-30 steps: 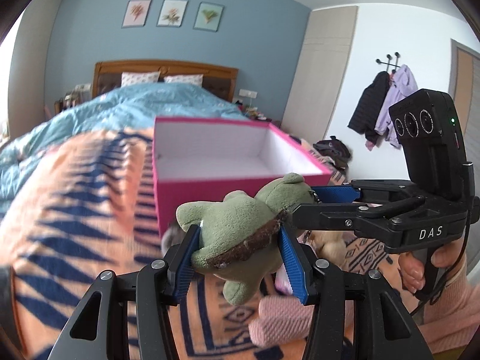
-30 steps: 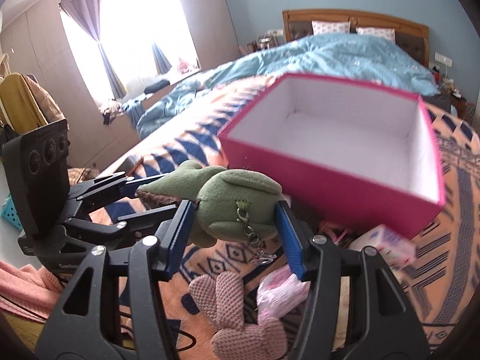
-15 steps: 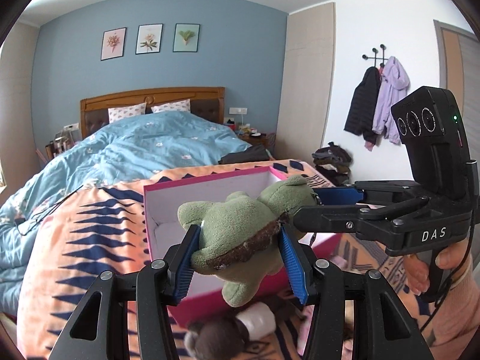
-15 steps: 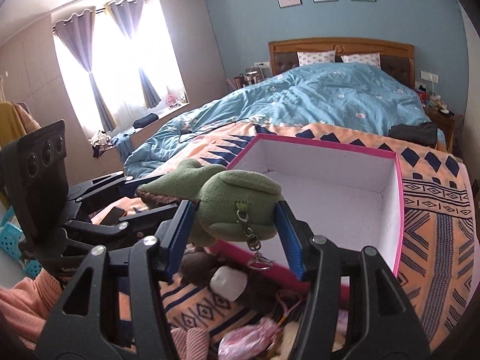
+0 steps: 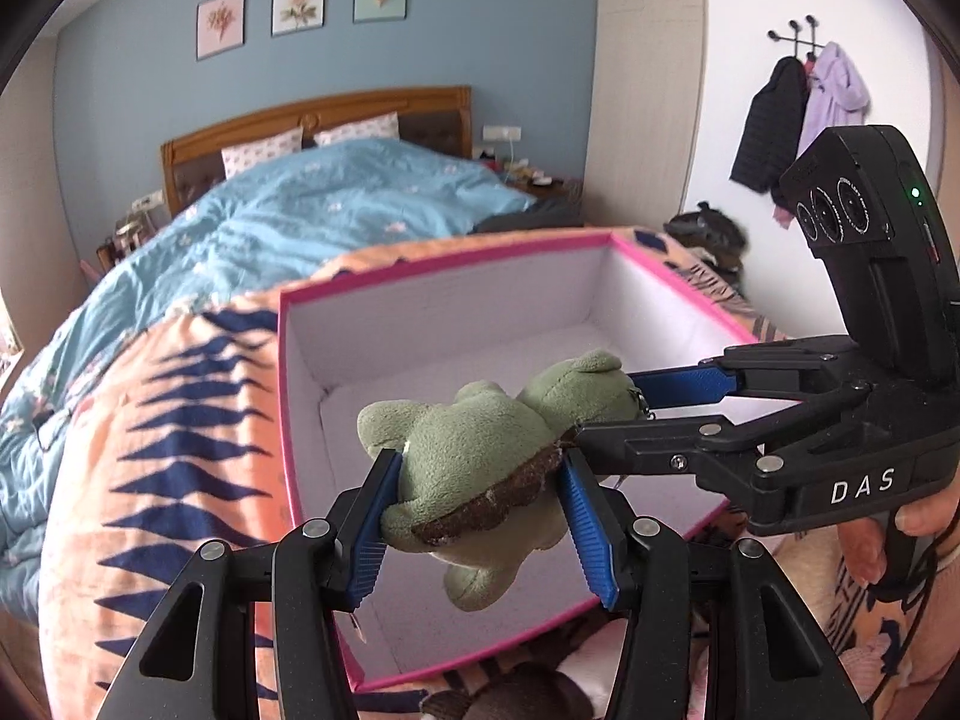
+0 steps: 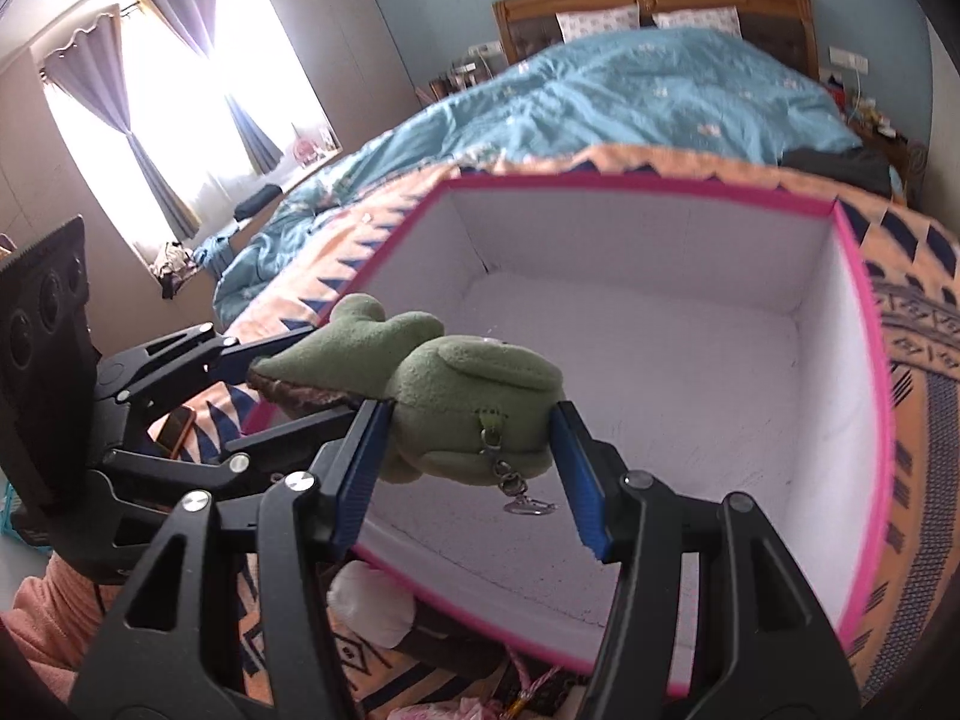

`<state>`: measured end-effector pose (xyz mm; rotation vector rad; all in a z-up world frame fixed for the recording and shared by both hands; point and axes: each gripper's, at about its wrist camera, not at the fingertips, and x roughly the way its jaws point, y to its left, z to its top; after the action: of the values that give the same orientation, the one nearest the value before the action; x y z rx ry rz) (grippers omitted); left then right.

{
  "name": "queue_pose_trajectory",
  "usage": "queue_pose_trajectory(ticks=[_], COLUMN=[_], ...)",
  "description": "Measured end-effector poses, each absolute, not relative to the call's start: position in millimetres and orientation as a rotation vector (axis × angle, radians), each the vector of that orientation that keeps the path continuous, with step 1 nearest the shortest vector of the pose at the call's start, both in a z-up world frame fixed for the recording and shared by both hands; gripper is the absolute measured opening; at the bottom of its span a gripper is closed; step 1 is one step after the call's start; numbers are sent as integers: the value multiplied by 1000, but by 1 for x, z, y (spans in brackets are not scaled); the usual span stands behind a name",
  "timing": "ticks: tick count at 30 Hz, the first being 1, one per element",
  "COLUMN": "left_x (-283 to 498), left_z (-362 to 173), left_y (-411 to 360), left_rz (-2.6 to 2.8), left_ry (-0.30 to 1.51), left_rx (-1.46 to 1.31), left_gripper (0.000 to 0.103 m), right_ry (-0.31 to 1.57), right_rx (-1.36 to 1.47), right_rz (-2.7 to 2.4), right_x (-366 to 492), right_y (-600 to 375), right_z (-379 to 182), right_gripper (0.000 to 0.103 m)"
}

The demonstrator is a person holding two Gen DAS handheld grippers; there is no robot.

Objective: Organize objects
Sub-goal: 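Carry the green frog into the pink box and open the right gripper, then grasp the brown-and-white monkey plush with the right gripper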

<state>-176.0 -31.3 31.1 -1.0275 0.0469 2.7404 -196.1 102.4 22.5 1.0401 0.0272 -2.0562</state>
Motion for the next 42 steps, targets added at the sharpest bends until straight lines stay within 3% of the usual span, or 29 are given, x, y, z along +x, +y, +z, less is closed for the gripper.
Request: queue_pose_trajectory(ticks=[13, 26, 42], left_x=[-179, -91, -66], left_z=[14, 45, -27], left_y=[-29, -65, -62], left_rz=[2767, 2806, 2730], left_ry=[120, -137, -217], left_rx=[-1112, -778, -1030], left_gripper=[53, 77, 77], right_ry=[34, 5, 110], right_rx=[1135, 922, 1116], right_rz=[-2006, -2030, -1939], right_x=[-210, -129, -111], right_y=[94, 146, 118], right_z=[-4, 38, -25], right_gripper=[58, 63, 63])
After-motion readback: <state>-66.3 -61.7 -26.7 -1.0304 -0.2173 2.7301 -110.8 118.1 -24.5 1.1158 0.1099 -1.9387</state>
